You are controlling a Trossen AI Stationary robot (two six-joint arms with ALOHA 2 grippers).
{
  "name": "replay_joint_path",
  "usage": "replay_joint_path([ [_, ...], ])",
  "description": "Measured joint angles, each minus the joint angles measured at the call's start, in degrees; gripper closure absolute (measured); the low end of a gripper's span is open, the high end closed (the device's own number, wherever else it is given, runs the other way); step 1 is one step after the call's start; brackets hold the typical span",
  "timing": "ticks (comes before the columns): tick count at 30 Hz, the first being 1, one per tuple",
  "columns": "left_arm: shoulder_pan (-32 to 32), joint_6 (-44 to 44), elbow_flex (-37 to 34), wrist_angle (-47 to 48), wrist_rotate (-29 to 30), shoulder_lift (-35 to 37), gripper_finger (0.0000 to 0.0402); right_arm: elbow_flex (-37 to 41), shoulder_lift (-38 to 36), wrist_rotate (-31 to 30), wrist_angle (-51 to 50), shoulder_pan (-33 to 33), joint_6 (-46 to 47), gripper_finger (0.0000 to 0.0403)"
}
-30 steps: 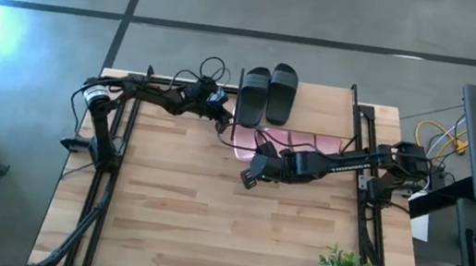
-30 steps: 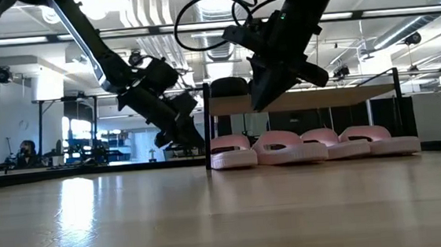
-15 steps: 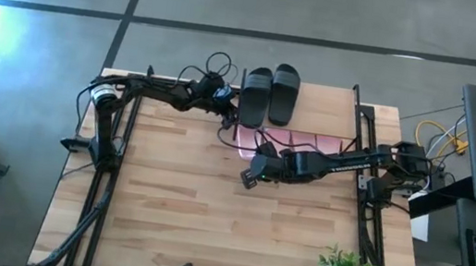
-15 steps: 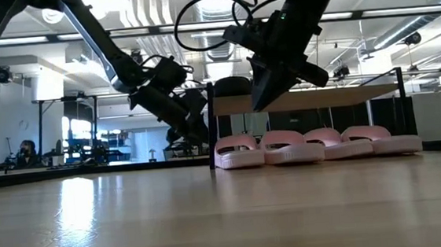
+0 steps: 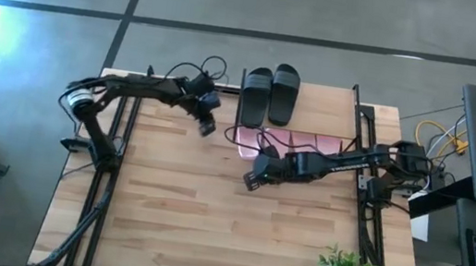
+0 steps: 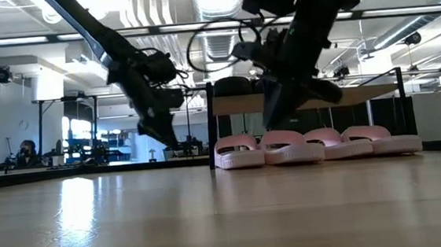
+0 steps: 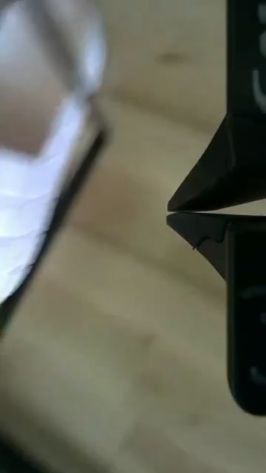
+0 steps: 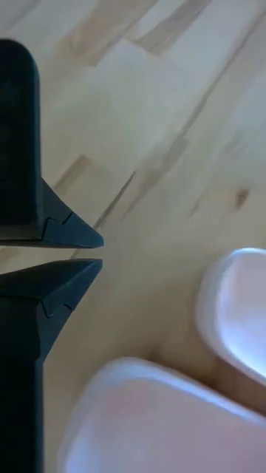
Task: Pick and place slides into the shelf
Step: Adjust the pink slides under the shelf
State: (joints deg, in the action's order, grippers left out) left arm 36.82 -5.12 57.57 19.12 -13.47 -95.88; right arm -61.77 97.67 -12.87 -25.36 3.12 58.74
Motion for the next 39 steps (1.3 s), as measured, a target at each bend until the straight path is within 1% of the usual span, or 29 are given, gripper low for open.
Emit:
replay_joint_path([
  [2,-1.05,-1.60,-1.52,5.09,-0.60,2.88,0.0401,2.50,0.03,3.08,4.08,-0.71,1.12,0.0374],
  [3,-1.71,-1.98,-2.82,6.08,-1.49,4.61,0.0401,3.77,0.04,4.26,6.78,-1.03,1.19,0.0374],
  [6,-4.05,-1.10,-7.16,5.45,-4.58,10.97,0.0401,6.61,0.04,5.34,12.86,-1.76,0.84,0.0374],
  [9,-7.18,3.49,-11.01,4.54,-4.76,17.55,0.0401,8.21,0.04,5.06,14.81,-2.70,-0.11,0.0374],
  [11,-9.60,6.91,-13.78,1.93,-4.68,21.94,0.0401,8.64,0.04,3.21,15.60,-3.12,-3.42,0.0374],
  [15,-14.09,12.62,-18.08,-6.55,-3.96,29.85,0.0401,8.70,0.04,-0.65,16.05,-3.99,-12.18,0.0374],
  [17,-15.90,15.38,-19.45,-9.40,-2.87,32.47,0.0401,8.71,0.04,-0.45,17.20,-4.84,-15.01,0.0374],
  [21,-18.52,19.71,-21.10,-11.77,-2.23,36.04,0.0401,8.71,0.04,-0.26,17.81,-6.49,-15.70,0.0374],
  [25,-20.81,21.93,-21.39,-11.07,-2.04,35.32,0.0401,8.76,0.04,-0.26,17.81,-7.31,-15.30,0.0374],
  [28,-23.20,21.16,-21.16,-12.00,-1.99,31.62,0.0401,8.52,-0.11,-0.22,17.34,-7.26,-14.11,0.0374],
  [30,-25.29,20.89,-21.18,-15.54,-1.73,27.71,0.0401,7.97,-0.78,-0.28,16.80,-6.51,-11.77,0.0374],
  [32,-27.83,20.66,-21.03,-21.67,-0.43,23.45,0.0401,7.33,-2.03,-1.13,16.96,-5.20,-10.67,0.0374],
  [34,-30.65,19.31,-20.09,-27.36,2.69,18.75,0.0401,6.43,-3.75,-4.18,16.22,-3.29,-9.83,0.0374],
  [35,-31.82,18.46,-19.36,-28.86,5.26,16.59,0.0401,5.92,-4.93,-6.30,14.97,-2.23,-9.17,0.0374],
  [37,-33.61,17.50,-17.70,-29.28,10.15,12.65,0.0401,4.51,-8.10,-10.79,10.88,-0.30,-7.71,0.0374],
  [39,-34.66,17.02,-16.17,-29.19,14.21,9.42,0.0401,3.01,-11.83,-15.69,4.01,2.03,-5.62,0.0375],
])
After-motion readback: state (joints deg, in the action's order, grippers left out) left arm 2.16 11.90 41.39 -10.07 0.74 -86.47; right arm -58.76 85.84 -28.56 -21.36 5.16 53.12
